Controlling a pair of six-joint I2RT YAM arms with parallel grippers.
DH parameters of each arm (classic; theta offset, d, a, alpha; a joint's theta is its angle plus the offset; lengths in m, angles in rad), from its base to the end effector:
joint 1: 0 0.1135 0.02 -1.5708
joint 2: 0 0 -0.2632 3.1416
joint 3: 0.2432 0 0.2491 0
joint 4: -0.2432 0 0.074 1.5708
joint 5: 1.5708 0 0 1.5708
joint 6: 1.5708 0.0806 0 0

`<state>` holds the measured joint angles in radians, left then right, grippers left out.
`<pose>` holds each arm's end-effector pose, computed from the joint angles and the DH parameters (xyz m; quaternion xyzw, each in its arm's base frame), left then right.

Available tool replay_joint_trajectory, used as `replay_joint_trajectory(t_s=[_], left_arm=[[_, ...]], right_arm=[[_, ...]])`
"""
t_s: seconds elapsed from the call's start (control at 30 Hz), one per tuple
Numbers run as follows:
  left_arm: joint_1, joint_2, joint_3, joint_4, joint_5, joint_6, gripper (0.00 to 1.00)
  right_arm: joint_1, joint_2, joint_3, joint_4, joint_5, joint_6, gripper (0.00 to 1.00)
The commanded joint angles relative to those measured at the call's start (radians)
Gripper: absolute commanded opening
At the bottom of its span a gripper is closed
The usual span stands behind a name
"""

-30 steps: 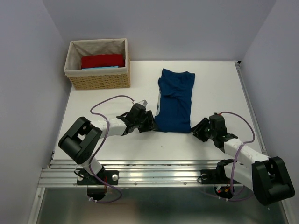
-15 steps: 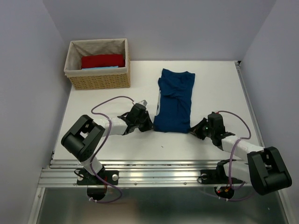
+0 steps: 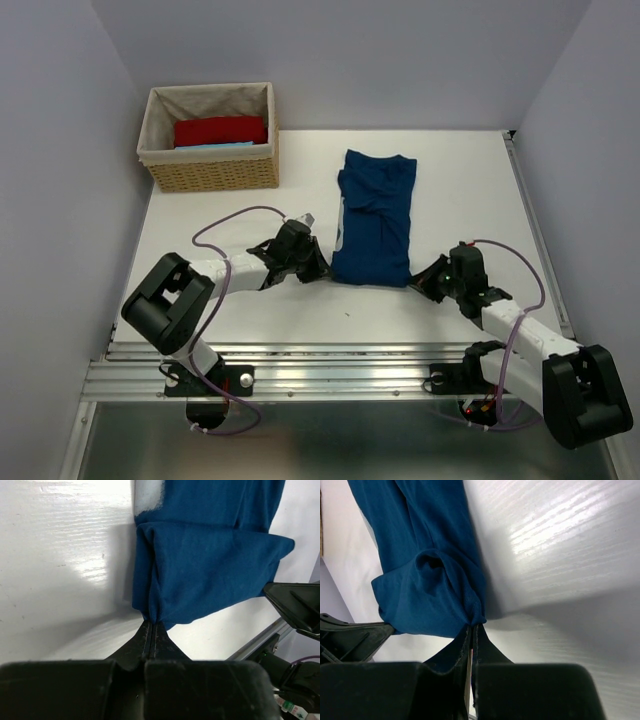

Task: Roll the t-shirts
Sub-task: Roll the T-shirt to the center of the board.

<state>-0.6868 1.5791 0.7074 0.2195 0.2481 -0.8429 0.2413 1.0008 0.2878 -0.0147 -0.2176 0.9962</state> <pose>0.2539 -0.2338 0.1379 -0.0147 0.8910 -0.3846 0.2406 0.2037 0.0681 0.1208 0.2930 0.8596 0.3166 0.2739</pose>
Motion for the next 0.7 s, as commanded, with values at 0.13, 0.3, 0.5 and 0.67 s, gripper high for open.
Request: replay_joint_trajectory(t_s=[0.13, 0.3, 0.5, 0.67], left_arm=[[0.001, -0.083, 0.017, -0.075, 0.046, -0.033, 0.0], [0.001, -0.09, 0.02, -0.095, 0.069, -0.058, 0.0], [0.001, -0.087, 0.024, -0.106, 0.071, -0.067, 0.0], [0.001, -0.093, 0.024, -0.109, 0.072, -0.067, 0.0]], right_arm=[[-0.007, -0.08, -0.012, -0.109, 0.001, 0.012, 0.01], [-0.007, -0.126, -0.016, -0.159, -0.019, 0.009, 0.01], [-0.007, -0.183, 0.04, -0.278, 0.037, -0.047, 0.22], [-0.007, -0.186, 0.083, -0.318, 0.044, -0.088, 0.31]])
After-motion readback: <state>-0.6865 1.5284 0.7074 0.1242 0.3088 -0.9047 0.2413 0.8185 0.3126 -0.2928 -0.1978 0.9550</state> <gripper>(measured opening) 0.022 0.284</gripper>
